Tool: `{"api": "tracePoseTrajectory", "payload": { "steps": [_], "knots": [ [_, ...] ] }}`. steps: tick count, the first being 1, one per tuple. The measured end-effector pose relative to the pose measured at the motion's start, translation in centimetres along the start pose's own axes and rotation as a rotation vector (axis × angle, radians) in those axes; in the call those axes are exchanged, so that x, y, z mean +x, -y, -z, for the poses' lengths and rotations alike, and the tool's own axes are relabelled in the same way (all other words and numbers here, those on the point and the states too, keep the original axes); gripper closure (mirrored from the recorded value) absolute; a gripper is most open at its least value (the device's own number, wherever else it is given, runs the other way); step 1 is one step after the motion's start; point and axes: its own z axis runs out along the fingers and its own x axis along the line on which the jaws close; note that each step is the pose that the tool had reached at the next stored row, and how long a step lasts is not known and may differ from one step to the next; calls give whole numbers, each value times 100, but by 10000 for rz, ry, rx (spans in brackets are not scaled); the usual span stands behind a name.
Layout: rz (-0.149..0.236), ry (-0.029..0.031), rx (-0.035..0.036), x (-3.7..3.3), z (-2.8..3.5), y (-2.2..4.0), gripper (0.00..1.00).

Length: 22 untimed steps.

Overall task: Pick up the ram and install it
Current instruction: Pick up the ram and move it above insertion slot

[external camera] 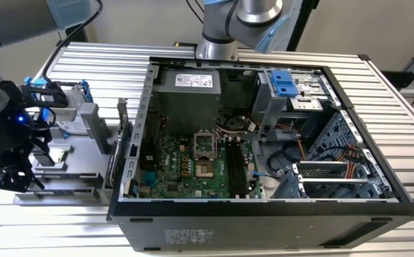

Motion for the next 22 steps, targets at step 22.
{"api": "tracePoseTrajectory", "payload": {
  "steps": [22],
  "knots": [
    [0,-8,2,0,-79,1,0]
  ]
}}
